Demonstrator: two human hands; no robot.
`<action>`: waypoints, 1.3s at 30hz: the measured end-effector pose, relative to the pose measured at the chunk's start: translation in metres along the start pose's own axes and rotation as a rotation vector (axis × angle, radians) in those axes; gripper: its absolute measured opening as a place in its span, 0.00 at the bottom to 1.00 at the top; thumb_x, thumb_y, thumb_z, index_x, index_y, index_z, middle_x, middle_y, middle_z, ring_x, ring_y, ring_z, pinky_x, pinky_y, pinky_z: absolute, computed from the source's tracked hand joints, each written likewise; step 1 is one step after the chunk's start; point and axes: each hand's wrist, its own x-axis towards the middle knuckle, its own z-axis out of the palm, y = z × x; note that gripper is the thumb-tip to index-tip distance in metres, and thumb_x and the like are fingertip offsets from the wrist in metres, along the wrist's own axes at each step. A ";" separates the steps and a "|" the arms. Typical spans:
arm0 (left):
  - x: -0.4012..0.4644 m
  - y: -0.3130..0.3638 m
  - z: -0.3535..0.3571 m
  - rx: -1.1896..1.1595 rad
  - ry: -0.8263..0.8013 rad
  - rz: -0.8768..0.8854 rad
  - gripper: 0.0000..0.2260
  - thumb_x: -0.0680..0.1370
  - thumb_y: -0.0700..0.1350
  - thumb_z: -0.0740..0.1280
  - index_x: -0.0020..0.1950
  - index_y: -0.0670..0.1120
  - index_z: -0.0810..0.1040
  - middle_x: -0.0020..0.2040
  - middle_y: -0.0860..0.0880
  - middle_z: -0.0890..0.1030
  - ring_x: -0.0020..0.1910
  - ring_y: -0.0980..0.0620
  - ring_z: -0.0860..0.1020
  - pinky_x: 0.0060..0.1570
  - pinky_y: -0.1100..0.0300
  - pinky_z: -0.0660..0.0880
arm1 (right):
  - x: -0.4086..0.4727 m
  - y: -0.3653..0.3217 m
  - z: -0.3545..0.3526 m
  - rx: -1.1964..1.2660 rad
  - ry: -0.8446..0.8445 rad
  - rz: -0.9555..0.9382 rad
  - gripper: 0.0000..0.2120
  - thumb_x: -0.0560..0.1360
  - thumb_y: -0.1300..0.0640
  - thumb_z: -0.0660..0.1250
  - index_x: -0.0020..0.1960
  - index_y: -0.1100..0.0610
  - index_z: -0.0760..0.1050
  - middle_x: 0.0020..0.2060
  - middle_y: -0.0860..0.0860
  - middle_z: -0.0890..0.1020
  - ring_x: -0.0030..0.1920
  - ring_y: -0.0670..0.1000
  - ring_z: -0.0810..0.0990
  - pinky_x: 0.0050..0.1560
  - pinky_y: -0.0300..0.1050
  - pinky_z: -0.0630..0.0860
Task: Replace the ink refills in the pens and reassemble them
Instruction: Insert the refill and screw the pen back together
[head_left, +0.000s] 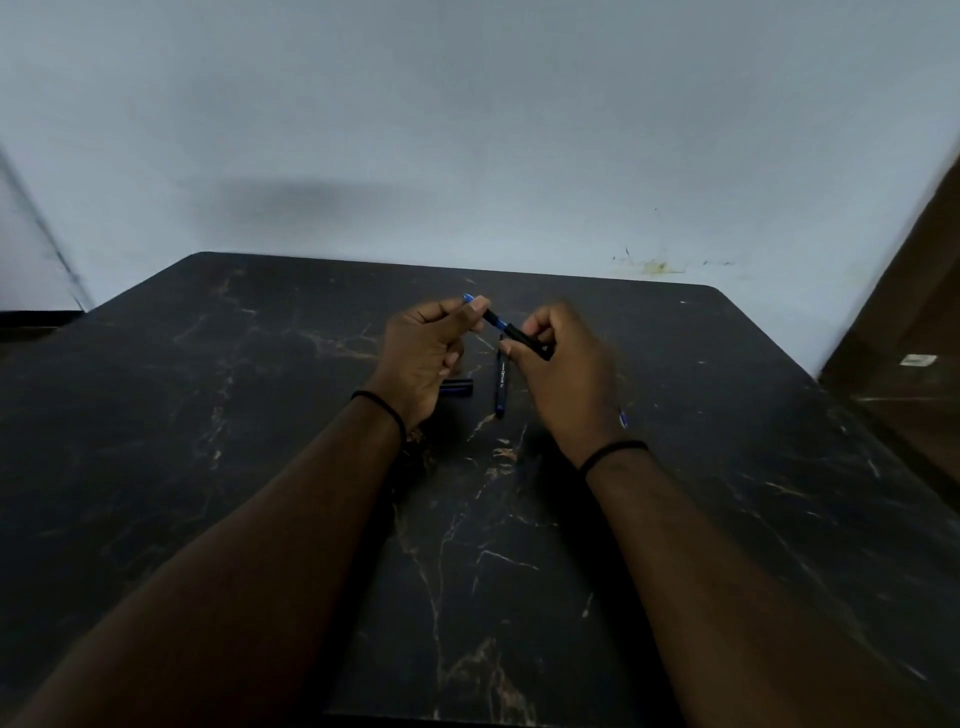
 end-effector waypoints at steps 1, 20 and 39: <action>0.001 -0.001 -0.001 0.000 -0.003 -0.002 0.09 0.77 0.44 0.71 0.51 0.39 0.82 0.40 0.49 0.81 0.24 0.56 0.64 0.22 0.64 0.61 | 0.000 0.000 0.000 -0.002 -0.005 -0.004 0.10 0.73 0.53 0.75 0.42 0.46 0.73 0.34 0.42 0.78 0.37 0.37 0.76 0.33 0.29 0.69; 0.002 -0.001 -0.005 -0.005 0.005 -0.019 0.09 0.78 0.42 0.68 0.53 0.37 0.81 0.42 0.46 0.83 0.24 0.56 0.64 0.21 0.65 0.61 | -0.004 -0.002 -0.003 -0.141 -0.122 -0.006 0.07 0.79 0.47 0.67 0.47 0.49 0.78 0.34 0.46 0.81 0.35 0.43 0.78 0.35 0.42 0.73; 0.002 -0.003 -0.003 -0.002 0.032 -0.023 0.10 0.79 0.42 0.68 0.55 0.36 0.81 0.40 0.46 0.82 0.23 0.56 0.63 0.20 0.66 0.59 | -0.004 -0.012 -0.004 -0.041 -0.143 0.066 0.07 0.77 0.48 0.71 0.49 0.48 0.74 0.41 0.45 0.80 0.41 0.46 0.79 0.40 0.44 0.75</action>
